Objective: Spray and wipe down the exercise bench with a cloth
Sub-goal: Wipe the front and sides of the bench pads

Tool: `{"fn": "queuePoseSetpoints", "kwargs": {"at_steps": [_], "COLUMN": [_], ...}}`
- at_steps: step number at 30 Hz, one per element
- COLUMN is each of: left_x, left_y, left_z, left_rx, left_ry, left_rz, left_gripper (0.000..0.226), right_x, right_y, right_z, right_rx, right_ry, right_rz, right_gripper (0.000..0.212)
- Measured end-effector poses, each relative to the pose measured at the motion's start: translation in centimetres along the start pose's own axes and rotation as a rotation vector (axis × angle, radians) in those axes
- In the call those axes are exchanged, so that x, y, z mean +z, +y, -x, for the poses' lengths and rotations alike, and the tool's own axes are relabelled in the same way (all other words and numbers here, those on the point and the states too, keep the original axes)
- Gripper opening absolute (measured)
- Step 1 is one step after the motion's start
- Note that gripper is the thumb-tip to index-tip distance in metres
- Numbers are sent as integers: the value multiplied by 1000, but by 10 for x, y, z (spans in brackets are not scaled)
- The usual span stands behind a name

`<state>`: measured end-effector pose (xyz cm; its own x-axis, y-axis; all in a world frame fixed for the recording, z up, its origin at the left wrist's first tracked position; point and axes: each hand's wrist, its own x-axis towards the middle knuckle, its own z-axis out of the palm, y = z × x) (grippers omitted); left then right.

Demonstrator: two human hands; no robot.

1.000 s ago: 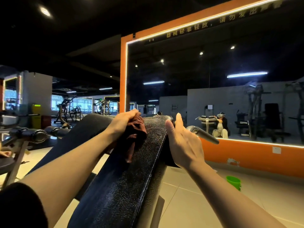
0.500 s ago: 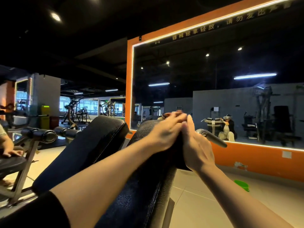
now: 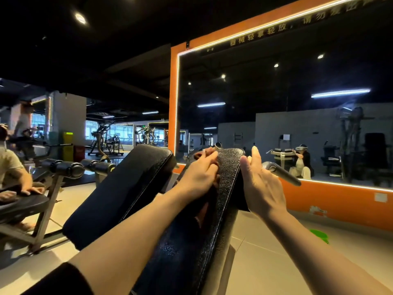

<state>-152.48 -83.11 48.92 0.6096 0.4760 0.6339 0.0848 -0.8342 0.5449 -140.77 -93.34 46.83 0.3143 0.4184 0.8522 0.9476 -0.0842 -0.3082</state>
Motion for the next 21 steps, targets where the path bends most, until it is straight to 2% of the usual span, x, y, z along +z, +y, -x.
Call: {"fn": "queuePoseSetpoints", "kwargs": {"at_steps": [2,4,10,12,14,17,19,21], "left_x": [15,13,-34,-26,-9,10,-1,-19], "left_y": [29,26,-53,-36,-5,15,-3,-32], "left_z": [1,2,4,6,13,36,40,27], "left_rx": [152,189,-205,-163,-13,232,225,63], "left_ry": [-57,-64,18,15,-47,-98,-70,-18], "left_rz": [-95,-153,-124,-60,-42,-142,-141,-160], "left_gripper": [50,54,51,46,49,59,61,57], "right_x": [1,0,1,0,1,0,0,1], "right_y": [3,4,0,-2,-1,2,2,1], "right_z": [0,-1,-1,0,1,0,2,2], "right_rx": [8,8,-9,-14,-14,1,-3,0], "right_ry": [-10,-17,-20,-15,-12,-17,4,16], "right_rz": [-32,-57,27,50,45,-11,-9,22], "right_gripper": [111,114,119,119,121,122,120,115]}}
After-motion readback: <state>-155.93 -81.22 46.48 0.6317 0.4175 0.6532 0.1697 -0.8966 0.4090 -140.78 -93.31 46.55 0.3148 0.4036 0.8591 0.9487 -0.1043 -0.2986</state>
